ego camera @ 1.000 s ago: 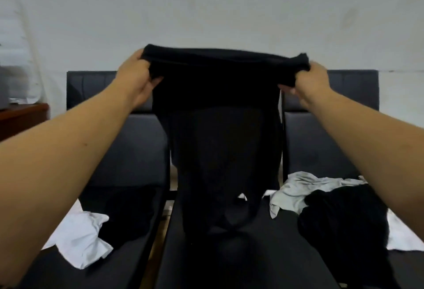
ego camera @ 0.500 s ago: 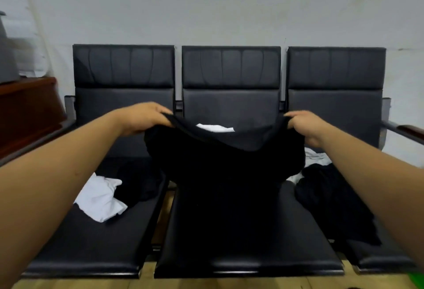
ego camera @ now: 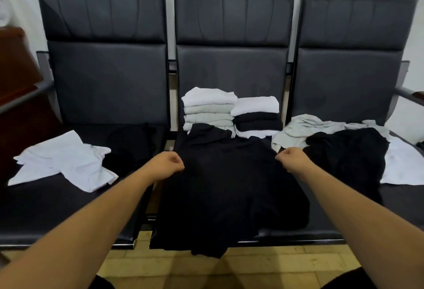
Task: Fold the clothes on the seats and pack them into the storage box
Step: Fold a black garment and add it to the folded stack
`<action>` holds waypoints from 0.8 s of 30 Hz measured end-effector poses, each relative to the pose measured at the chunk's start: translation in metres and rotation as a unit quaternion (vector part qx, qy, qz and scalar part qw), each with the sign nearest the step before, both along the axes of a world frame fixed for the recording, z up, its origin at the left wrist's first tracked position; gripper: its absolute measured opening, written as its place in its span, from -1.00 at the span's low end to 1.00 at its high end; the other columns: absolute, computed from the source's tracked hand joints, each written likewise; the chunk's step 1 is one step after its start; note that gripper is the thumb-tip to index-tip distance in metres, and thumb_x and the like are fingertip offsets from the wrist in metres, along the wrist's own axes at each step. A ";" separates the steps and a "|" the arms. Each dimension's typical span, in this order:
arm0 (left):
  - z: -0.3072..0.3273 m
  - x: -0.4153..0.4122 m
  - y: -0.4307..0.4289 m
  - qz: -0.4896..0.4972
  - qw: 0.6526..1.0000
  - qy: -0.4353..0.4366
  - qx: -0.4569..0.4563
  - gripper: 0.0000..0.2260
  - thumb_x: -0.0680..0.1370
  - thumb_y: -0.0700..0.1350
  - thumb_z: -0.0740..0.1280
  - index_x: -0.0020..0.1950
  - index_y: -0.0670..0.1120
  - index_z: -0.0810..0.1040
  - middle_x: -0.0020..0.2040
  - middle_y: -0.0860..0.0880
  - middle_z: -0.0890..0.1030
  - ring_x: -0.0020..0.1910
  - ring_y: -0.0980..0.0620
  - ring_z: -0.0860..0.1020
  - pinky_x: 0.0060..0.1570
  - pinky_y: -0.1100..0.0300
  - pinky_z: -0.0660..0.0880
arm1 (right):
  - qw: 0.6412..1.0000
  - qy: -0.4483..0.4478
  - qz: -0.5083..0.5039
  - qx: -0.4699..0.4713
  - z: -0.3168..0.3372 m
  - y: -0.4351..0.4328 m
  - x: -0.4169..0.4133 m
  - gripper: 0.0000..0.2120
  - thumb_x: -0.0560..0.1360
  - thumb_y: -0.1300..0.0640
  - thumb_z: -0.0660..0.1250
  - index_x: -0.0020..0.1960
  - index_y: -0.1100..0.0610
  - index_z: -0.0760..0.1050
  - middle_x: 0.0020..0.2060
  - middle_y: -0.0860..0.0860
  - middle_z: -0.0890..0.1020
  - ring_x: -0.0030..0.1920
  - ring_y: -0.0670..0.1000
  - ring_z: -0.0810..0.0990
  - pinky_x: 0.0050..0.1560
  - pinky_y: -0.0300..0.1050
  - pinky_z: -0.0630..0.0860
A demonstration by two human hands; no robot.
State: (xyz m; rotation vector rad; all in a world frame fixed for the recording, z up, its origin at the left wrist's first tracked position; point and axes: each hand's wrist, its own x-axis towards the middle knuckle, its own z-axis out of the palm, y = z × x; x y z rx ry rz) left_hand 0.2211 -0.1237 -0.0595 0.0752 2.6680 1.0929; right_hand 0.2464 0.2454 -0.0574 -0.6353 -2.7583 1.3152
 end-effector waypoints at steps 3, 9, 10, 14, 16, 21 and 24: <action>-0.031 -0.014 0.005 0.108 0.993 0.051 0.010 -0.91 0.55 -0.10 0.38 0.00 -0.10 0.56 -0.02 -0.02 0.62 -0.08 0.03 0.56 -0.16 0.18 0.43 | 0.998 0.003 -0.014 0.061 -0.026 -0.005 -0.015 -0.79 0.52 0.19 0.29 -0.28 0.17 0.38 -0.35 0.12 0.47 -0.29 0.09 0.47 -0.23 -0.06 0.44; -0.054 -0.056 0.009 0.132 0.990 0.036 -0.009 -0.61 0.56 -0.07 0.38 0.34 -0.12 0.43 0.29 -0.13 0.50 0.06 -0.02 0.49 -0.01 0.15 0.40 | 0.994 0.010 -0.013 0.109 -0.058 -0.003 -0.053 -0.82 0.53 0.11 0.33 -0.14 0.23 0.49 -0.20 0.18 0.58 -0.11 0.19 0.56 -0.07 -0.06 0.44; -0.057 -0.061 0.009 0.135 0.991 0.025 -0.006 -0.55 0.56 -0.04 0.38 0.40 -0.13 0.39 0.34 -0.13 0.48 0.10 -0.04 0.50 0.01 0.15 0.40 | 0.994 0.006 -0.032 0.105 -0.058 0.000 -0.058 -0.79 0.52 0.11 0.34 -0.21 0.22 0.43 -0.24 0.18 0.55 -0.14 0.18 0.54 -0.11 -0.08 0.40; -0.067 -0.081 0.010 0.147 0.989 -0.002 -0.001 -0.42 0.57 0.03 0.39 0.49 -0.20 0.32 0.40 -0.15 0.47 0.30 -0.13 0.49 0.10 0.14 0.39 | 0.992 -0.032 -0.051 0.110 -0.072 0.005 -0.076 -0.61 0.51 0.01 0.40 0.13 0.31 0.45 0.03 0.23 0.53 -0.07 0.15 0.50 -0.14 -0.11 0.36; -0.071 -0.088 0.010 0.158 0.987 0.002 -0.009 -0.46 0.54 0.00 0.43 0.42 -0.25 0.41 0.32 -0.17 0.52 0.25 -0.16 0.52 0.09 0.12 0.43 | 0.991 -0.053 -0.039 0.118 -0.075 0.003 -0.079 -0.60 0.51 0.03 0.44 0.14 0.28 0.41 0.00 0.17 0.52 -0.11 0.11 0.48 -0.26 -0.11 0.34; -0.083 -0.100 0.004 0.187 0.982 -0.031 -0.003 -0.66 0.49 -0.04 0.50 0.16 -0.21 0.59 0.07 -0.16 0.65 -0.02 -0.11 0.61 -0.01 0.04 0.55 | 0.986 -0.089 -0.021 0.140 -0.079 0.004 -0.090 -0.64 0.49 0.13 0.44 -0.33 0.17 0.31 -0.35 0.08 0.47 -0.34 0.05 0.46 -0.39 -0.14 0.31; -0.080 -0.099 0.003 0.177 0.983 -0.022 0.041 -0.69 0.54 -0.08 0.44 0.23 -0.19 0.58 0.10 -0.13 0.64 0.01 -0.07 0.61 0.03 0.08 0.52 | 0.993 -0.041 0.018 0.112 -0.070 0.003 -0.090 -0.63 0.50 0.09 0.42 -0.35 0.12 0.30 -0.38 0.05 0.45 -0.26 0.09 0.48 -0.19 -0.05 0.40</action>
